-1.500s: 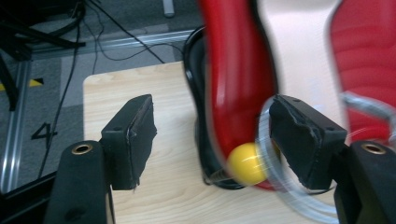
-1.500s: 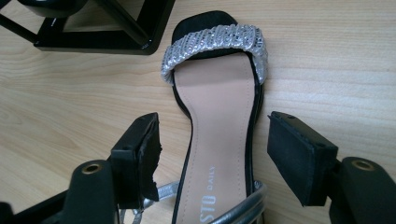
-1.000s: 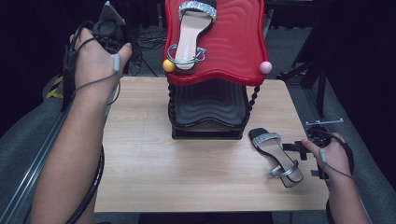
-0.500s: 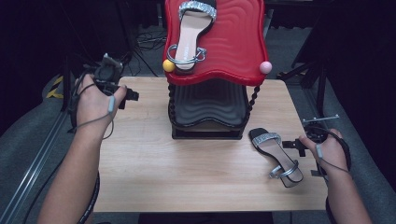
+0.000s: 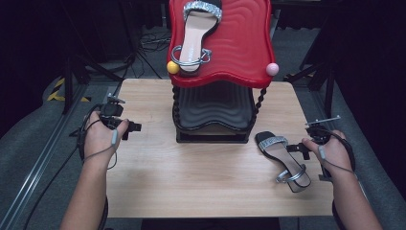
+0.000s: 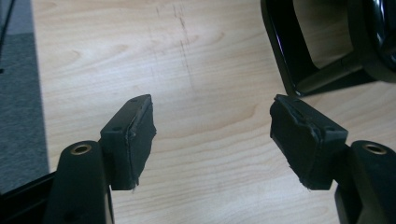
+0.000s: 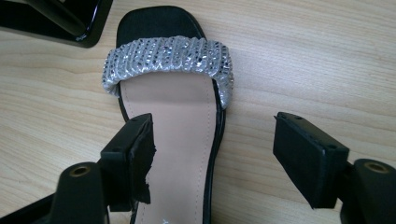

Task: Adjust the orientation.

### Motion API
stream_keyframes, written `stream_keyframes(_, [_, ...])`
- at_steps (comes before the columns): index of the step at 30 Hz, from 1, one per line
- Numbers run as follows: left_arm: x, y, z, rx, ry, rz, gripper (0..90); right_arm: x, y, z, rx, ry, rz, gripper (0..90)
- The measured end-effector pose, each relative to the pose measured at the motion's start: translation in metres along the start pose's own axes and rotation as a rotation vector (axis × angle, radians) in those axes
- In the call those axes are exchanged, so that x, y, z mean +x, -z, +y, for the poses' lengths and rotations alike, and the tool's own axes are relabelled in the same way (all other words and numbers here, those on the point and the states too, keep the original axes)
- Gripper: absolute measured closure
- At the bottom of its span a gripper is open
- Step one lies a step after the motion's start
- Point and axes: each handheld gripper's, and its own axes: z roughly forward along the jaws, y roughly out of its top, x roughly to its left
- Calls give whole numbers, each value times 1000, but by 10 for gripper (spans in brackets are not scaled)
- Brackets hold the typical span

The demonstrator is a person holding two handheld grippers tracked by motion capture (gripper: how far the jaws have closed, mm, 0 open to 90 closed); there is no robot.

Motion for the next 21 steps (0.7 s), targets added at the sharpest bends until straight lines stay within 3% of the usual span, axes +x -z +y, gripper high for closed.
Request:
stream_keyframes(1, [3, -1, -3, 5, 0, -17, 305, 1, -1, 0, 7, 9, -1, 286])
stream_keyframes(6, [10, -2, -13, -18, 19, -18, 304, 3, -3, -2, 41, 27, 32, 287])
stream_keyframes(9, [11, -4, -18, -14, 23, -33, 303, 4, -3, -1, 55, 28, 15, 290])
stream_keyframes(11, [11, -7, -20, 1, 14, -17, 303, 10, -3, 1, 71, 49, 1, 262])
stream_keyframes(17, [13, -10, -25, 10, 20, -15, 302, 28, -7, 2, 124, 91, 3, 226])
stream_keyframes(21, [14, -13, -27, 20, 19, -21, 301, 32, -14, 1, 161, 96, 0, 224])
